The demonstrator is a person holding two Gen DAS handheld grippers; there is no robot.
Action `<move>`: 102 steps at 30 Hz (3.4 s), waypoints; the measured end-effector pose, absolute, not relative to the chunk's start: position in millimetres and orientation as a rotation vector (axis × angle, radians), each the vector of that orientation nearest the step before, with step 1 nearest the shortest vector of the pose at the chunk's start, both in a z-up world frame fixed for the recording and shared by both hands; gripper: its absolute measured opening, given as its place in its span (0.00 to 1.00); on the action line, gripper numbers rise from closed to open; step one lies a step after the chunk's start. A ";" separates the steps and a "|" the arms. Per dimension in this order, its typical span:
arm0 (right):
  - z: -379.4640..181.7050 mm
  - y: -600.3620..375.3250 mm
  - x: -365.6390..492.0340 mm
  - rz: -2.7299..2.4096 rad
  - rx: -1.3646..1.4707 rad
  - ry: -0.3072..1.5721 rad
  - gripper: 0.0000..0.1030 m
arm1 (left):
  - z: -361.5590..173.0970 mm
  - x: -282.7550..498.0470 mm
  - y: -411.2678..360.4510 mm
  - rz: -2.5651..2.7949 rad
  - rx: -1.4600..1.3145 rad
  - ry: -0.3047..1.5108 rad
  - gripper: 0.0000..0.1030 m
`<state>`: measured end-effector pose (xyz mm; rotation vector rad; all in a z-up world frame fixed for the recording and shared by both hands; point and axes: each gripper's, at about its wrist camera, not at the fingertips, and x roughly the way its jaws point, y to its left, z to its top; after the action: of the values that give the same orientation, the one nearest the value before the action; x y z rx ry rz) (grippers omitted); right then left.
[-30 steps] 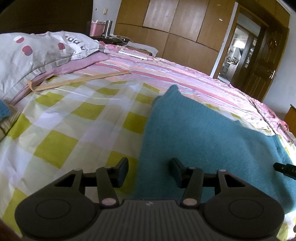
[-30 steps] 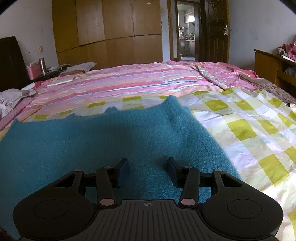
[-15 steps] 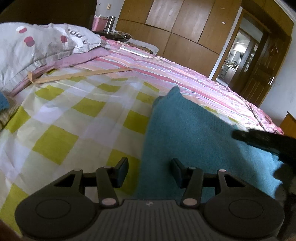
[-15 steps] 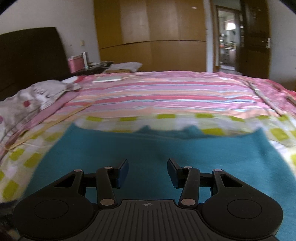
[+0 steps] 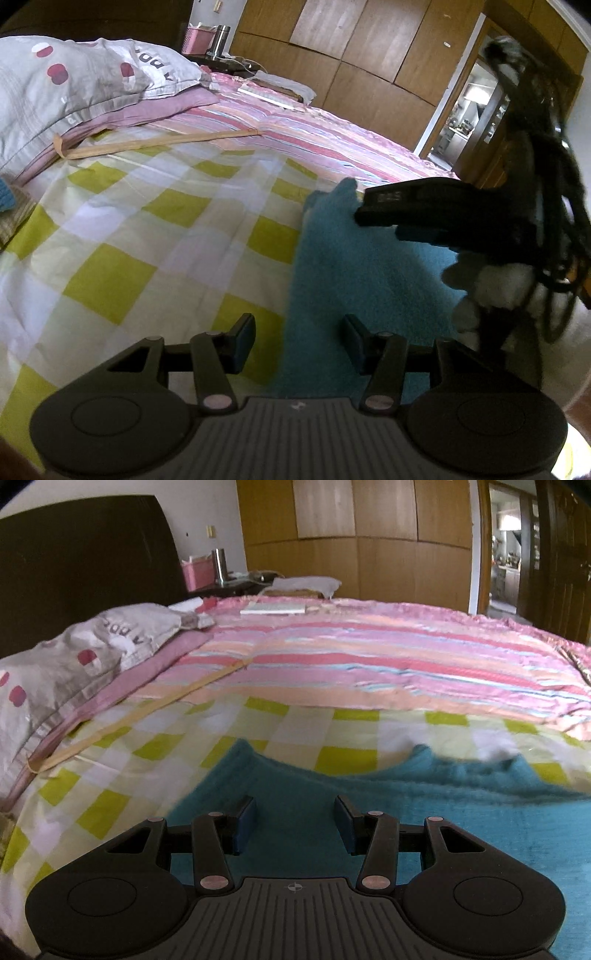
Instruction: Fold small clothes
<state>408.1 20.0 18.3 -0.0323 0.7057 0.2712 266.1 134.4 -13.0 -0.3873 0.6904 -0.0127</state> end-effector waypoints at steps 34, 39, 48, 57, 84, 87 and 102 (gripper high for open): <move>18.9 28.6 413.0 0.224 -0.077 0.682 0.76 | -14.3 266.8 138.3 -0.009 -0.408 0.704 0.61; 36.3 33.9 407.9 0.254 -0.107 0.700 0.76 | -12.9 264.2 142.2 -0.005 -0.435 0.708 0.61; 42.1 49.7 410.2 0.316 -0.058 0.834 0.75 | -15.1 239.5 146.9 0.076 -0.541 0.723 0.61; 24.9 102.7 413.0 0.277 -0.272 0.910 0.75 | -22.4 234.2 148.6 0.067 -0.571 0.718 0.61; 48.8 80.0 423.1 0.302 -0.321 0.958 0.22 | -19.5 222.3 127.1 0.031 -0.502 0.611 0.90; 53.2 74.7 421.7 0.312 -0.299 0.953 0.22 | -24.6 227.3 128.6 0.025 -0.527 0.620 0.90; 64.8 60.3 418.3 0.334 -0.238 0.961 0.22 | -19.1 244.9 108.8 -0.023 -0.513 0.528 0.61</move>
<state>418.3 60.3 64.8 -0.2379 0.9614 0.3339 244.9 108.8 -19.1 -0.5135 0.5283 -0.0233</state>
